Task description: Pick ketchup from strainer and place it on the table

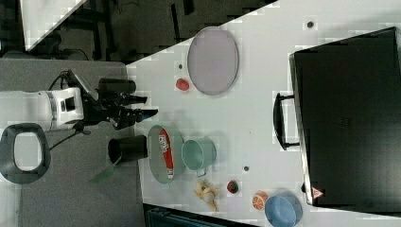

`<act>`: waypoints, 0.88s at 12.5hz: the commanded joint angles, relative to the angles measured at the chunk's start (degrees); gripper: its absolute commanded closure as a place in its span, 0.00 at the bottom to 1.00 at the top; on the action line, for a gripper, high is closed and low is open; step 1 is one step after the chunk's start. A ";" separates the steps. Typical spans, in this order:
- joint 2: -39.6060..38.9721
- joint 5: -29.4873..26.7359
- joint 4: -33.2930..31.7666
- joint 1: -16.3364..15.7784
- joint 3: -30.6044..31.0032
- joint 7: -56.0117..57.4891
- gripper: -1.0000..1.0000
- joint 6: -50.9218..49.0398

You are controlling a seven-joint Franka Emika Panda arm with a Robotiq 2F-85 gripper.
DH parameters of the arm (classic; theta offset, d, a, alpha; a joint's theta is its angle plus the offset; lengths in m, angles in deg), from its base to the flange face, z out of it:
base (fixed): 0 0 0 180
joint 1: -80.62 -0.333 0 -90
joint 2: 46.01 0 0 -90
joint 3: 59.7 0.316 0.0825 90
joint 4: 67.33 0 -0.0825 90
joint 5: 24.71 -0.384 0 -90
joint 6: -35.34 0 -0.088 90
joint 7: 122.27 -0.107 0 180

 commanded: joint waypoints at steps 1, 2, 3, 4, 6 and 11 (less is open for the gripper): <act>16.08 -1.16 -6.09 5.83 3.60 -4.41 0.21 -10.74; 15.98 -1.23 -6.09 5.69 3.96 -4.41 0.10 -10.73; 15.80 -1.30 -6.09 5.39 4.71 -4.41 0.00 -10.70; 15.53 -1.30 -6.08 4.94 5.78 -4.41 0.00 -10.68; 14.70 -1.30 -6.09 3.88 8.95 -4.41 0.00 -9.69; 11.23 -1.29 -6.11 1.90 20.36 -4.51 0.00 -0.97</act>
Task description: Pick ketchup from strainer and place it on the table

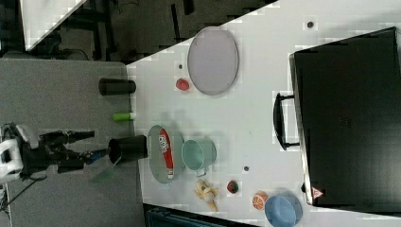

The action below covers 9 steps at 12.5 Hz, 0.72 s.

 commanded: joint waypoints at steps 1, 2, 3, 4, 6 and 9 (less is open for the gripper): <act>-4.10 -0.49 -1.57 -2.22 6.35 -3.03 0.00 4.15; -5.32 -0.48 -1.58 -2.50 8.98 -3.03 0.00 5.34; -6.69 -0.48 -1.60 -2.74 11.59 -3.03 0.00 6.47; -8.23 -0.46 -1.63 -2.94 14.25 -3.03 0.00 7.41; -11.55 -0.41 -1.78 -3.29 18.92 -3.03 0.00 8.81; -16.62 0.00 -3.35 -3.71 23.77 -3.03 0.00 11.12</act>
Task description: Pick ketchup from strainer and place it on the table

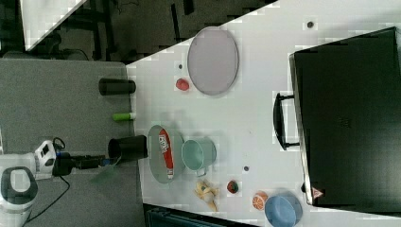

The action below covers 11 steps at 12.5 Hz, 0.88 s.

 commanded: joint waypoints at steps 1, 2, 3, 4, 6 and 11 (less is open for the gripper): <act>-3.38 0.51 -1.83 -0.41 1.85 -2.70 0.00 3.78; -4.97 1.19 -3.14 -0.64 2.34 -2.70 0.00 6.20; -6.42 2.26 -4.50 -0.93 2.55 -2.70 0.00 9.03; -7.79 3.86 -5.89 -1.27 2.53 -2.70 0.00 12.07; -10.60 7.70 -8.67 -1.57 2.50 -2.94 0.00 18.26; -19.41 13.19 -12.14 -1.65 1.84 -5.32 0.00 31.25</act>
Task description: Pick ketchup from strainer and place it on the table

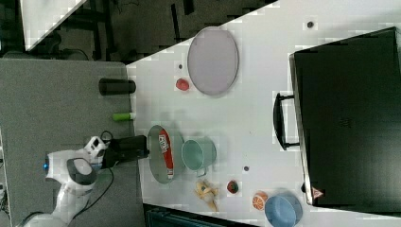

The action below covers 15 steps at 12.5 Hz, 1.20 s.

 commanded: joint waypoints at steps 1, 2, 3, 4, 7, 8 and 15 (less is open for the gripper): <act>-3.69 3.00 -0.56 0.16 -0.79 -6.87 0.00 4.36; -5.38 4.58 -0.57 -0.01 -0.94 -8.62 0.00 5.47; -6.99 6.41 -0.57 -0.22 -1.12 -10.41 0.00 6.15; -8.46 8.36 -0.56 -0.44 -1.43 -12.45 0.00 6.81; -12.41 13.74 -0.48 -1.33 -3.10 -16.18 0.00 9.89; -13.54 15.19 -0.43 -1.69 -3.81 -16.28 0.00 10.81; -16.16 17.80 0.64 -4.64 -7.12 -16.56 0.41 13.37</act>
